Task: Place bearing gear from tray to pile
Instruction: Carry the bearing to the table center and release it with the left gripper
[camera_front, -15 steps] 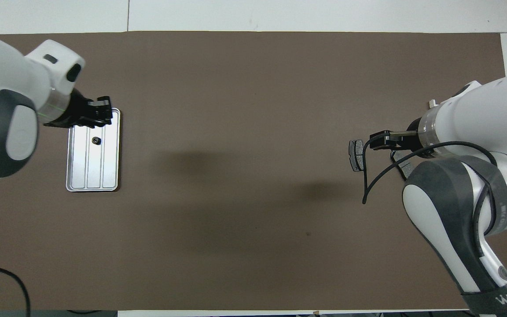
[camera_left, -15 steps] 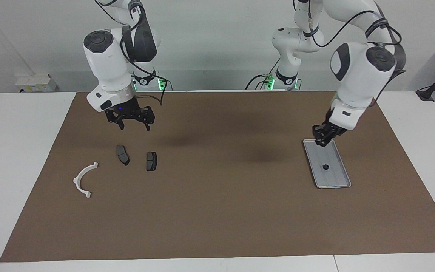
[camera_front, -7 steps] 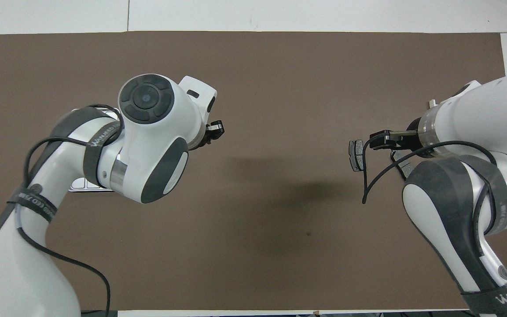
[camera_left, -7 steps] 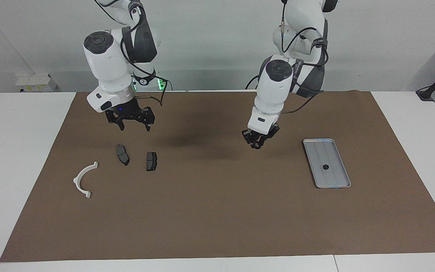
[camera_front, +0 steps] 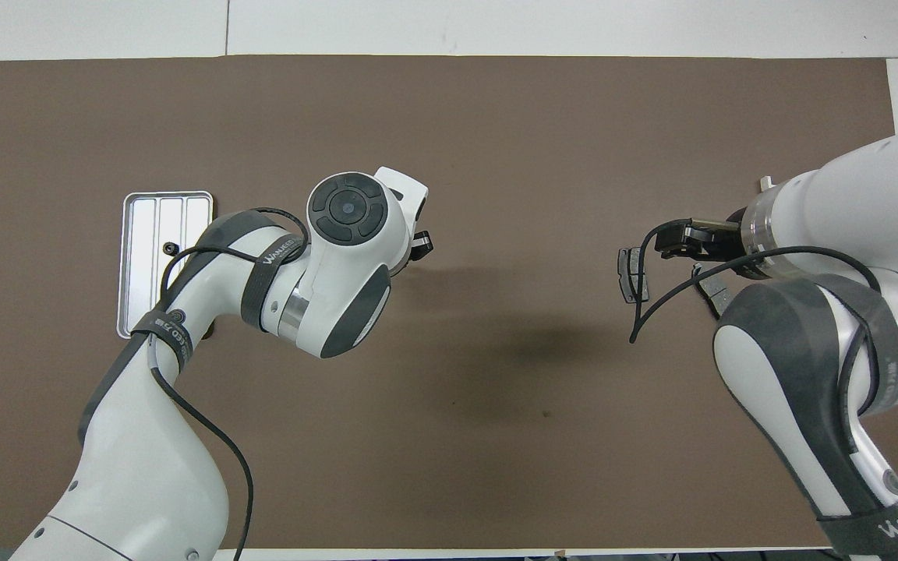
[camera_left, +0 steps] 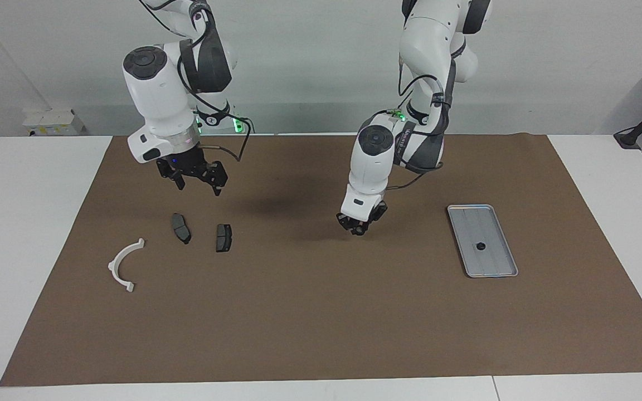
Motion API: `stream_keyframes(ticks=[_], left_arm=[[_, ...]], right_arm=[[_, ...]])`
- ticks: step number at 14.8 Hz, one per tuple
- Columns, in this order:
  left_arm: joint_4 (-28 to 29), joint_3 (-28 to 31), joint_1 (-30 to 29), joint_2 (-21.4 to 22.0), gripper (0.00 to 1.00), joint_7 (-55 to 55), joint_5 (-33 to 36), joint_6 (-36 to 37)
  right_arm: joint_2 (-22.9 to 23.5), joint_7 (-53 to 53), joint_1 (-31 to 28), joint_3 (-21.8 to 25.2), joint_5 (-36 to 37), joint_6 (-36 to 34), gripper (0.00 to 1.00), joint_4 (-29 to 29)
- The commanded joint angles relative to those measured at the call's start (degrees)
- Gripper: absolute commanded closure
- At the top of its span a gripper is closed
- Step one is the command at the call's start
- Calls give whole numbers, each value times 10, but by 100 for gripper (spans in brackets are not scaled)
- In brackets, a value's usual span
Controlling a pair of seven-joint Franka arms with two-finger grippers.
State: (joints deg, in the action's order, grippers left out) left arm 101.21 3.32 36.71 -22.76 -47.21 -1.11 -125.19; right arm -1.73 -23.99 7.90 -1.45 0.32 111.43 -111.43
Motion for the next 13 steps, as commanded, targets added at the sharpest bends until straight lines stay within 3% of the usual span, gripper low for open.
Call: stream_keyframes(ticks=[1, 13], left_arm=[[37, 12, 12, 2, 100, -12, 15, -48], [79, 12, 13, 1, 100, -13, 17, -114]], right_arm=[[-6, -8, -3, 0, -13, -2, 0, -4], [-7, 0, 0, 0, -11, -7, 0, -5]])
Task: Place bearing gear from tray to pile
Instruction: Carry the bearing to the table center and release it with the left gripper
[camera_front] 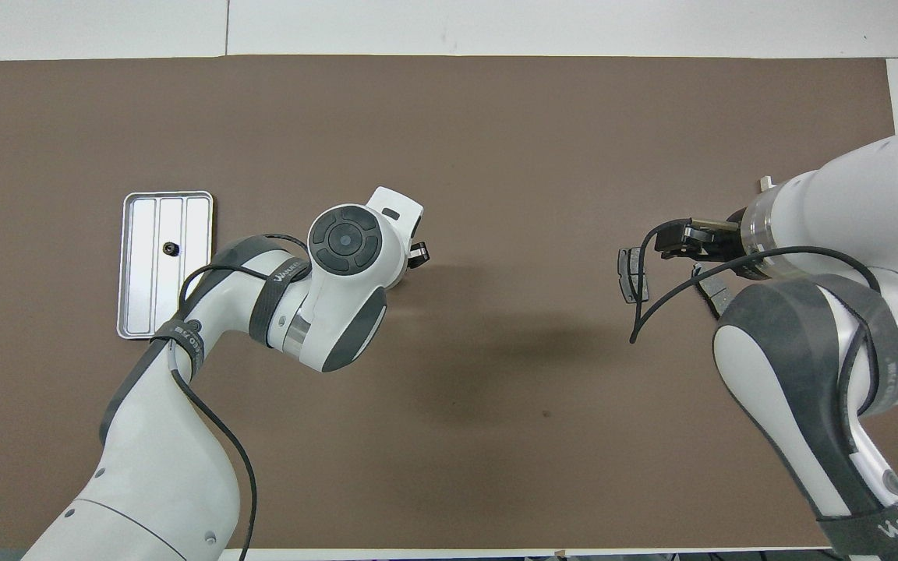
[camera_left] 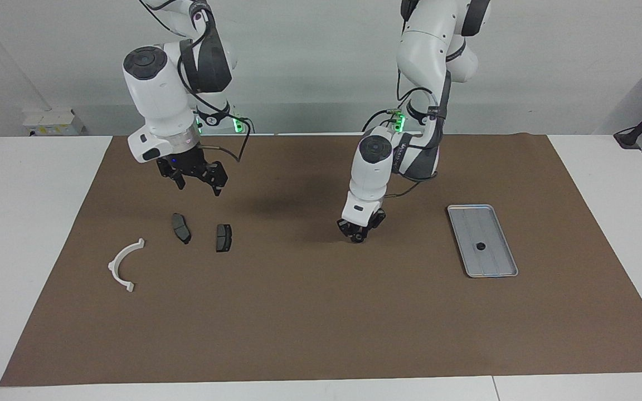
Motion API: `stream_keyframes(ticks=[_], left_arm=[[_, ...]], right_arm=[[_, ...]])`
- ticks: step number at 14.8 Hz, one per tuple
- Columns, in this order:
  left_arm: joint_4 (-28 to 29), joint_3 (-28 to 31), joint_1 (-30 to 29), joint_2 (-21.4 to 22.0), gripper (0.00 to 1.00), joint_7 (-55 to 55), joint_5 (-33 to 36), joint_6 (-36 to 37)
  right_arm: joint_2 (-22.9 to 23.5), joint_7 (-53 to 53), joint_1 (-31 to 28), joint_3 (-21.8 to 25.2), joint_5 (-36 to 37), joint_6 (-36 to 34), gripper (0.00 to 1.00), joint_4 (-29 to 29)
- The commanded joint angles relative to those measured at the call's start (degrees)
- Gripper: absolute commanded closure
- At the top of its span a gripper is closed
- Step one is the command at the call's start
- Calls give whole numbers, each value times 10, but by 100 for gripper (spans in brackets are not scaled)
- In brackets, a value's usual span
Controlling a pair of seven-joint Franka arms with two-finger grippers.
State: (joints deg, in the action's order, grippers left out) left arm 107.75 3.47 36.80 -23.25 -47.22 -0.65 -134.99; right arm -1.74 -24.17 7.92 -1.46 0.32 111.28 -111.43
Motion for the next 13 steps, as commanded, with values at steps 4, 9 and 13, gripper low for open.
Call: stream_keyframes(ticks=[4, 9, 13], left_arm=[[19, 11, 20, 6, 100, -20, 13, -17], [24, 12, 26, 6, 100, -21, 21, -24], [3, 15, 12, 7, 0, -14, 21, 10]], right_arm=[[-7, 1, 10, 0, -11, -5, 0, -5], [-7, 1, 10, 0, -11, -5, 0, -5], [-7, 1, 10, 0, -10, -6, 0, -5]])
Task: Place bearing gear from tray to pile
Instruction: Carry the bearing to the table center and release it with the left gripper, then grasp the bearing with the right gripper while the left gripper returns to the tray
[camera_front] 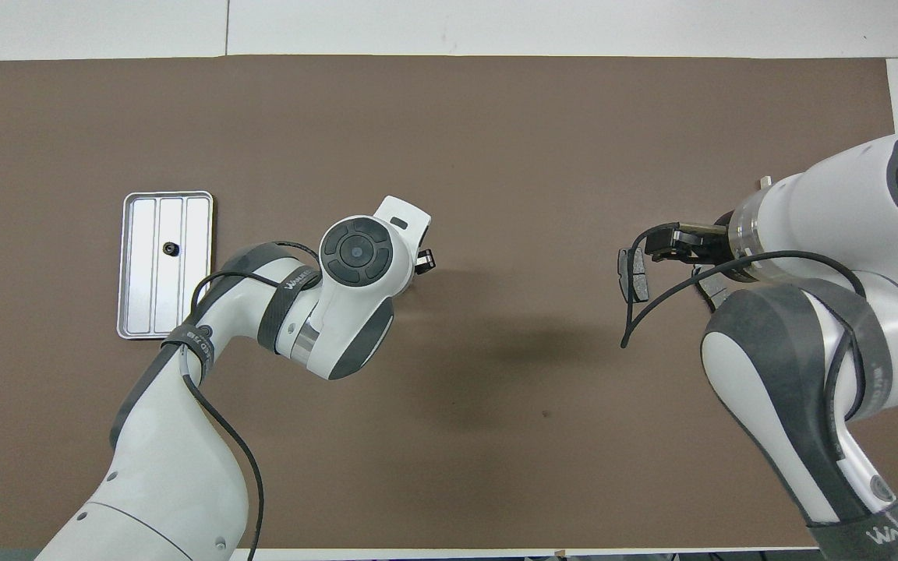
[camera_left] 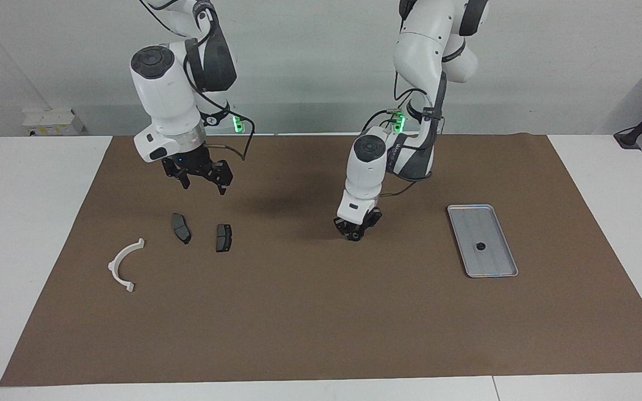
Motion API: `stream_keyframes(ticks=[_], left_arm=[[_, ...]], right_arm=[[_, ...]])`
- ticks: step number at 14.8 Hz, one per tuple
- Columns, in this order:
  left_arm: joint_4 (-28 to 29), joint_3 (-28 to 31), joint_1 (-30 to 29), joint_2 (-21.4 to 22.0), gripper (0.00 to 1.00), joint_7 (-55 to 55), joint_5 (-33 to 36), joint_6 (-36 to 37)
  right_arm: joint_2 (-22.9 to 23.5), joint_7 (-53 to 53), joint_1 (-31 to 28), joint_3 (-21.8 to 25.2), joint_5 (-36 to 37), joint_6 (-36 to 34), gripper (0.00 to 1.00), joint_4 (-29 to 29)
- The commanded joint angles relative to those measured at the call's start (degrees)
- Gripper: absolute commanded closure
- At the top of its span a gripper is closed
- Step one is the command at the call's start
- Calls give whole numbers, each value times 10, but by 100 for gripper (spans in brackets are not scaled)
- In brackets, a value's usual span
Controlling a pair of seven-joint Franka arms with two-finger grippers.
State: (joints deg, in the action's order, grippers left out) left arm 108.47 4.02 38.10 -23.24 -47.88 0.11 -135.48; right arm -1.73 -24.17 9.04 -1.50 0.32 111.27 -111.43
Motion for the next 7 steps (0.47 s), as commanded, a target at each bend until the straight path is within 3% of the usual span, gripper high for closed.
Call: stream_keyframes(ticks=[1, 5, 7], left_arm=[[-9, 9, -13, 12, 0, 1, 16, 40], [-8, 7, -85, 99, 0, 114, 21, 142], [-10, 8, -141, 115, 0, 181, 21, 164]], right_arm=[[-7, 1, -2, 0, -9, -6, 0, -5], [-7, 0, 0, 0, -8, -6, 0, -5], [2, -17, 22, 0, -8, -5, 0, -3]])
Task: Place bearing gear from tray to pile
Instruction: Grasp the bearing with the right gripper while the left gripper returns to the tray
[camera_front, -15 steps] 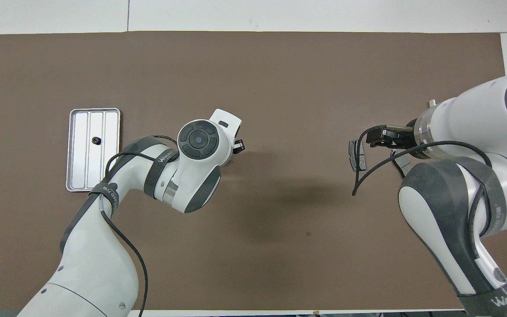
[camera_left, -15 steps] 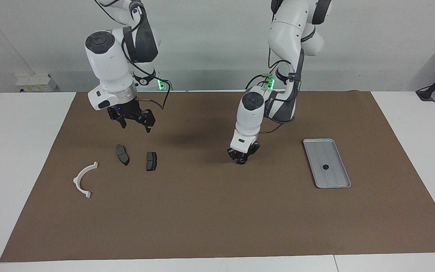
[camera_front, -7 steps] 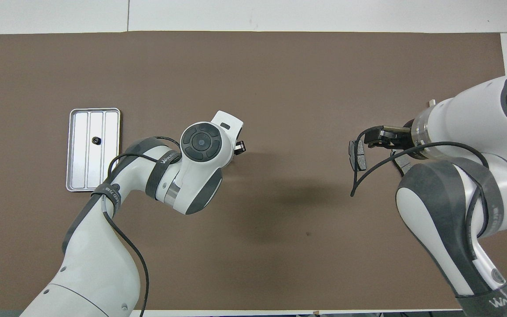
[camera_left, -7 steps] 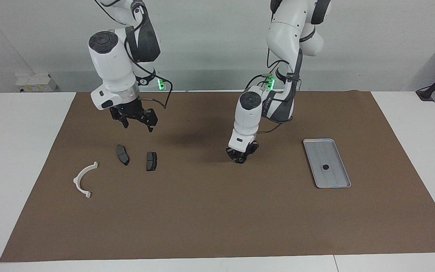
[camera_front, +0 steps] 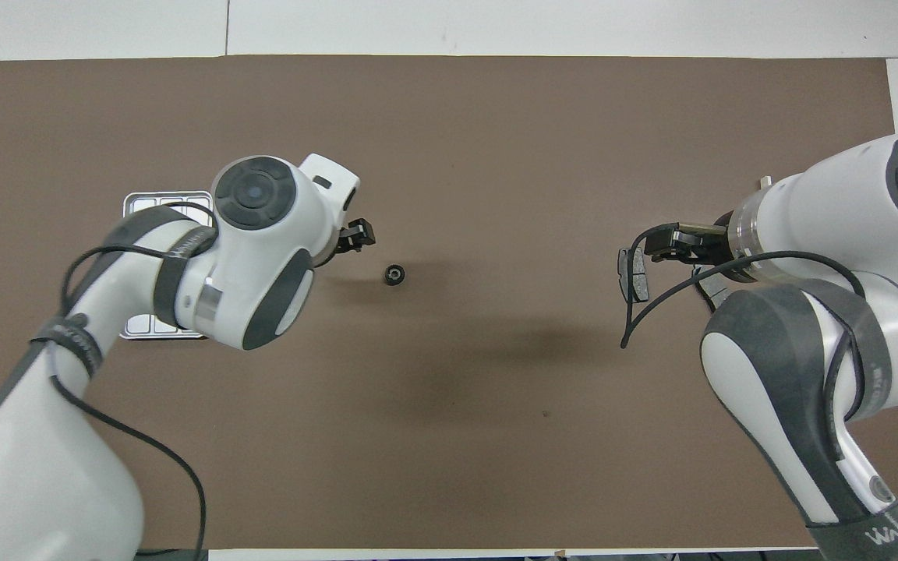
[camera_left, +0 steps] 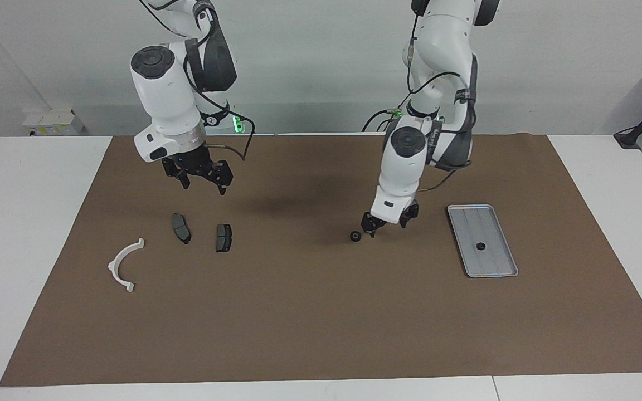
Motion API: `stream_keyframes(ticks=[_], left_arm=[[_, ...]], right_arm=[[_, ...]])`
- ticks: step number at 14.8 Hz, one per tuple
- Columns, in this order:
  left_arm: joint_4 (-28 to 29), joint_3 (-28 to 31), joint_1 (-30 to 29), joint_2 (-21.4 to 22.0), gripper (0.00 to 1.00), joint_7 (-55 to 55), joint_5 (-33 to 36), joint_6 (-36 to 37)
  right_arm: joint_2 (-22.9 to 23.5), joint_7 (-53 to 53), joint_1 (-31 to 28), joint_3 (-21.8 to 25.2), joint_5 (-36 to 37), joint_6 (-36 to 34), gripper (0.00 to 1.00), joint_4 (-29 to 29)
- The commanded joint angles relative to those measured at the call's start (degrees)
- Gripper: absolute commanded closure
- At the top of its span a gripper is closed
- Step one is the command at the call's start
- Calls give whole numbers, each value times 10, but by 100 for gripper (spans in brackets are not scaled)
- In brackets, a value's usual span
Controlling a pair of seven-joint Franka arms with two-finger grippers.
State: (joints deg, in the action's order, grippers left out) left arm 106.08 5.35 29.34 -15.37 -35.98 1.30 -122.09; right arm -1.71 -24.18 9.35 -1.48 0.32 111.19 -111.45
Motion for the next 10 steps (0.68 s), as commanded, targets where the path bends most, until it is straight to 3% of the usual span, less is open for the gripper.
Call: stream_keyframes(ticks=[1, 6, 10], left_arm=[[13, -5, -86, 39, 0, 104, 10, 32], [4, -6, -223, 35, 0, 246, 10, 3], [25, -7, -256, 28, 1, 283, 1, -21]], right_arm=[[14, -51, 40, 0, -5, -4, 0, 3], [112, -241, 146, 0, -4, -4, 0, 101], [212, -325, 202, 0, -5, 3, 0, 205]])
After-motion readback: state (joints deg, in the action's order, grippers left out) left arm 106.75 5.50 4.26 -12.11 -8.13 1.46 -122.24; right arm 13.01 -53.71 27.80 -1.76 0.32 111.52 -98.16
